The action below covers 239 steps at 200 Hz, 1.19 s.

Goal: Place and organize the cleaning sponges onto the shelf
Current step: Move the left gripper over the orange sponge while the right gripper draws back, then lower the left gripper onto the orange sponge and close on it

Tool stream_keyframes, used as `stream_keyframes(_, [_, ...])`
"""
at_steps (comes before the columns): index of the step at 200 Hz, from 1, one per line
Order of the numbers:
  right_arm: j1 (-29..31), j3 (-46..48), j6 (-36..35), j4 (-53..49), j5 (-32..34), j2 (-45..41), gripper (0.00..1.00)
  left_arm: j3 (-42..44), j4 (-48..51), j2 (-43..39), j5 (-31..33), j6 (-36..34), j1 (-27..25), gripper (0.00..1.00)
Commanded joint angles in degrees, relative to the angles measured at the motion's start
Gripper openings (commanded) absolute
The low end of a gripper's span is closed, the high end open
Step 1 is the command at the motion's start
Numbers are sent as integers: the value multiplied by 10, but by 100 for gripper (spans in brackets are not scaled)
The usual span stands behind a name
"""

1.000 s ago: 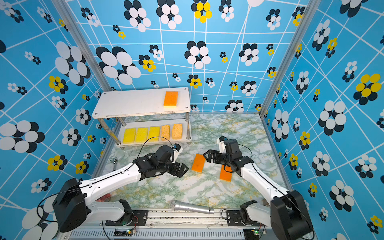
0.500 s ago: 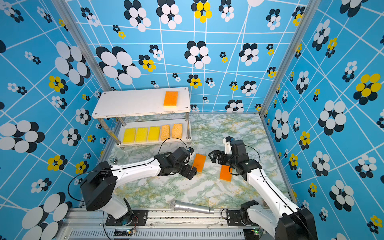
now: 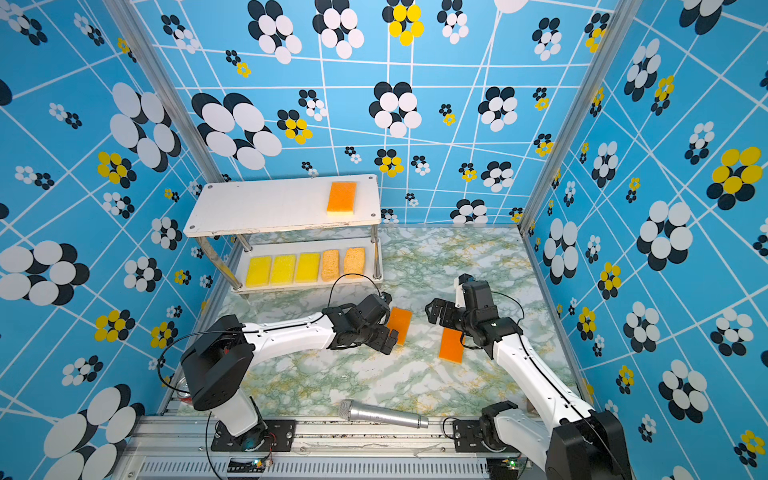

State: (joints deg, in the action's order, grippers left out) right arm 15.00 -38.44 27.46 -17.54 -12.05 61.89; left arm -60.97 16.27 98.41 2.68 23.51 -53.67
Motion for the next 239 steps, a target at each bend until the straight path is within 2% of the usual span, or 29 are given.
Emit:
stream_keyframes(1, [-4,6,6,-7,13,-7,99,-19,4,18,8,15,-7,99])
stream_keyframes(135, [-6,13,8,-1,8,-2,99,-90,33,98,-7,19,-30,99])
stream_keyframes(239, [-6,14,6,1,7,1,99,-115,55,124,31,19,-34,99])
